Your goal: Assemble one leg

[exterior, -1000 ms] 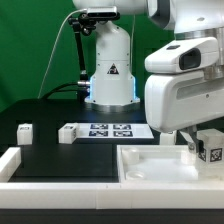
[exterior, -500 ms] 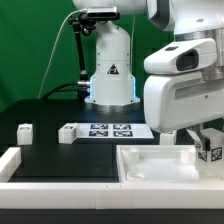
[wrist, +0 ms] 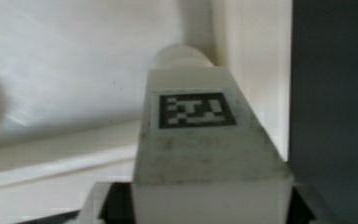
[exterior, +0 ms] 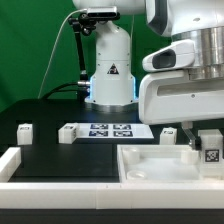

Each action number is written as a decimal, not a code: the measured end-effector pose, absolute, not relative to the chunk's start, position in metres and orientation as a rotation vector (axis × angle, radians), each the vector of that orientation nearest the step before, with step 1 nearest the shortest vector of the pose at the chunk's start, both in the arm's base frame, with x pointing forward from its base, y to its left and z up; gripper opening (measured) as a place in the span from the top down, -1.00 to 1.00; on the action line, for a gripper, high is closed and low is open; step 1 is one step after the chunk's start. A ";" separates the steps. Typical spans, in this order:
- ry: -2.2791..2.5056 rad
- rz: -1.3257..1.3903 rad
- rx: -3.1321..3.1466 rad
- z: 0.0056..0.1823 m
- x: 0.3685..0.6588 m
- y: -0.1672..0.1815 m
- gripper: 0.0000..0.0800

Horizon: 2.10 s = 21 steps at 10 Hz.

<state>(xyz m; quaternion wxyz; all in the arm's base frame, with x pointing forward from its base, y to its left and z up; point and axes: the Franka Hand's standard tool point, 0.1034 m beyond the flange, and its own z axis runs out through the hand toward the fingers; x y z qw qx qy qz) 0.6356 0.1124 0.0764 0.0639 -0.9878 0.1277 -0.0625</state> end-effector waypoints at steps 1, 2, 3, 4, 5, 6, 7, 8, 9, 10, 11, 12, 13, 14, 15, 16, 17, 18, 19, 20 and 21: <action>0.571 -0.186 -2.959 0.076 0.636 0.111 0.26; 0.714 -0.188 -2.932 0.076 0.634 0.110 0.26; 0.958 -0.183 -2.870 0.076 0.632 0.109 0.26; 1.100 -0.181 -2.822 0.076 0.632 0.108 0.26; 1.184 -0.176 -2.789 0.076 0.631 0.108 0.26; 1.298 -0.156 -2.733 0.076 0.630 0.107 0.26; 1.358 -0.137 -2.699 0.076 0.629 0.105 0.26; 1.378 -0.120 -2.687 0.076 0.629 0.105 0.26; 1.374 -0.119 -2.689 0.075 0.629 0.106 0.23; 1.358 -0.119 -2.698 0.075 0.628 0.106 0.23; 1.304 -0.122 -2.726 0.075 0.628 0.106 -0.20; 1.289 -0.121 -2.732 0.075 0.628 0.107 -0.53; 1.223 -0.124 -2.766 0.075 0.628 0.109 -0.53; 1.045 -0.134 -2.844 0.074 0.627 0.110 -0.59; 0.926 -0.133 -2.891 0.074 0.626 0.112 -0.62; 0.702 -0.139 -2.968 0.074 0.626 0.112 -0.62; 0.470 -0.135 -3.040 0.074 0.626 0.114 -0.62; 0.281 -0.131 -3.086 0.075 0.627 0.115 -0.62; 0.067 -0.127 -3.126 0.076 0.629 0.116 -0.62; -0.065 -0.123 -3.135 0.077 0.629 0.117 -0.62; -0.246 -0.121 -3.131 0.077 0.629 0.117 -0.62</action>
Offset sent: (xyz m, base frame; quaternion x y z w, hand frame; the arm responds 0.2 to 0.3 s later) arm -0.0086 0.0007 -0.0052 -0.0172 0.0345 0.3553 0.9339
